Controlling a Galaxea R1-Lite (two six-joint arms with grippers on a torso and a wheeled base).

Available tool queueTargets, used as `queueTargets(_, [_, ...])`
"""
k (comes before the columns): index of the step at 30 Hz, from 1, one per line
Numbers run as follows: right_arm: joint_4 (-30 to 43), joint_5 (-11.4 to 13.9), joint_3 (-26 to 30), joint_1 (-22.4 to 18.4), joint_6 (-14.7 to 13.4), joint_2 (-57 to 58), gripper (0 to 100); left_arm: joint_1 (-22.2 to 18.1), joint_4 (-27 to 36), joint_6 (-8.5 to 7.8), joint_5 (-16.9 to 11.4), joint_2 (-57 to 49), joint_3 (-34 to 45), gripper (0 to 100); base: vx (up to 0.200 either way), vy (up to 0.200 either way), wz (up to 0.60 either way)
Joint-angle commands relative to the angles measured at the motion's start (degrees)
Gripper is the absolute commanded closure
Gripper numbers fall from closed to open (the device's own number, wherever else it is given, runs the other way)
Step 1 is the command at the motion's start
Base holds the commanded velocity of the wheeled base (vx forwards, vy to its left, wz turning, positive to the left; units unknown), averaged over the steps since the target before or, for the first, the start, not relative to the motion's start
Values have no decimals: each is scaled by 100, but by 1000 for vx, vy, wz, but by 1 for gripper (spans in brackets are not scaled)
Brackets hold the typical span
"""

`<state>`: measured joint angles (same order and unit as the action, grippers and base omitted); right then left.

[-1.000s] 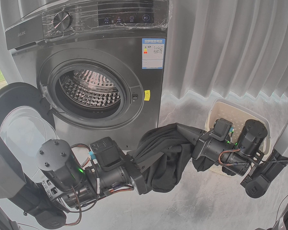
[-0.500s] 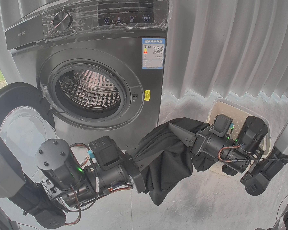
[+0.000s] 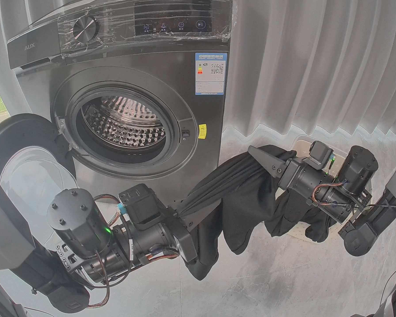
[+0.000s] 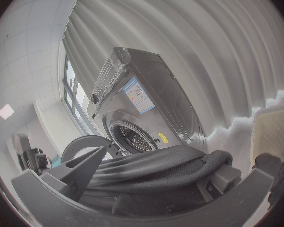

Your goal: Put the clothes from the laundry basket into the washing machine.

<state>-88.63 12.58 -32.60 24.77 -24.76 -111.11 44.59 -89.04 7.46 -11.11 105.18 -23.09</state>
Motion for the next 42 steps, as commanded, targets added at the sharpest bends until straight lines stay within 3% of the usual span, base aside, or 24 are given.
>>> queueTargets(1, [-6, -19, 17, 186, -530, 238, 0, -3, 1, 1, -6, 29, 15, 100, 0, 0, 0])
queueTargets(2, [-6, -19, 61, 414, -934, 397, 0, -12, 1, 1, 3, 73, 6, 100, 0, 0, 0])
queueTargets(4, [-6, -10, 104, 634, -1470, 590, 0, -56, 9, 1, 12, 73, 6, 100, 0, 0, 0])
queueTargets(7, [109, -19, 148, 748, -1945, 898, 0, -179, 9, 1, 12, 82, -29, 100, 0, 0, 0])
queueTargets(14, [390, -10, 412, 678, -1963, 959, 0, -372, 9, 1, 3, 64, -73, 100, 0, 0, 0])
queueTargets(29, [346, 8, 1396, 1144, -1708, 924, 0, -671, 9, 1, -14, 108, -108, 100, 0, 0, 0])
queueTargets(37, [293, 394, 1924, 1276, -1374, 1038, 0, -838, 9, -8, -14, 266, -117, 100, 0, 0, 0])
queueTargets(42, [-6, 816, 2293, 1381, -1321, 1126, 0, -838, 9, -8, -14, 275, -117, 100, 0, 0, 0])
